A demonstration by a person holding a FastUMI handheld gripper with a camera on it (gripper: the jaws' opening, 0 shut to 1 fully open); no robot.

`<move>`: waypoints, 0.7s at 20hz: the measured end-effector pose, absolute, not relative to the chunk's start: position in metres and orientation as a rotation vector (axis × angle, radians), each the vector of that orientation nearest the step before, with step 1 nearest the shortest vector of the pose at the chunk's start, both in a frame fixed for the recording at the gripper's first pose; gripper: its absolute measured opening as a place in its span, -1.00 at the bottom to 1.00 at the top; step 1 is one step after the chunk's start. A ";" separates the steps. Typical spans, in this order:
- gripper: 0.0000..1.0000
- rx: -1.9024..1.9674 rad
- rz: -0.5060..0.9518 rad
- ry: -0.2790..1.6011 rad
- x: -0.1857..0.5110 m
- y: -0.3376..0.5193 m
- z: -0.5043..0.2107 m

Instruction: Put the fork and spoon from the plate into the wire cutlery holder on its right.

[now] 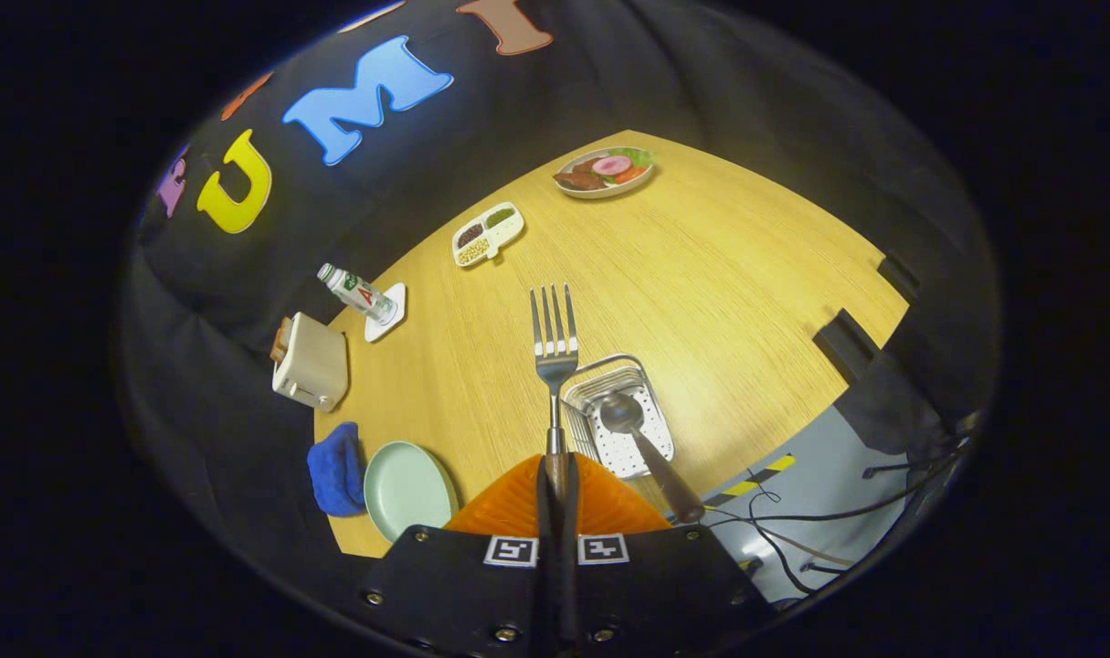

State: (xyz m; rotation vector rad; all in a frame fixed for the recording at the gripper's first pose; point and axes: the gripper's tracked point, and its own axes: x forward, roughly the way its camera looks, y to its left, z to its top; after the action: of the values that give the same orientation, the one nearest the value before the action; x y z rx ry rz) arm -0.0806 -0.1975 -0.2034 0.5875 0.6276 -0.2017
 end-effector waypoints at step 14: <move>-0.96 0.640 -0.235 0.884 -0.103 -0.186 -0.254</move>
State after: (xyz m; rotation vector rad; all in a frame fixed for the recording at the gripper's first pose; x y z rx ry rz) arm -0.1030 -0.1864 -0.2540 0.6404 0.8844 -0.2354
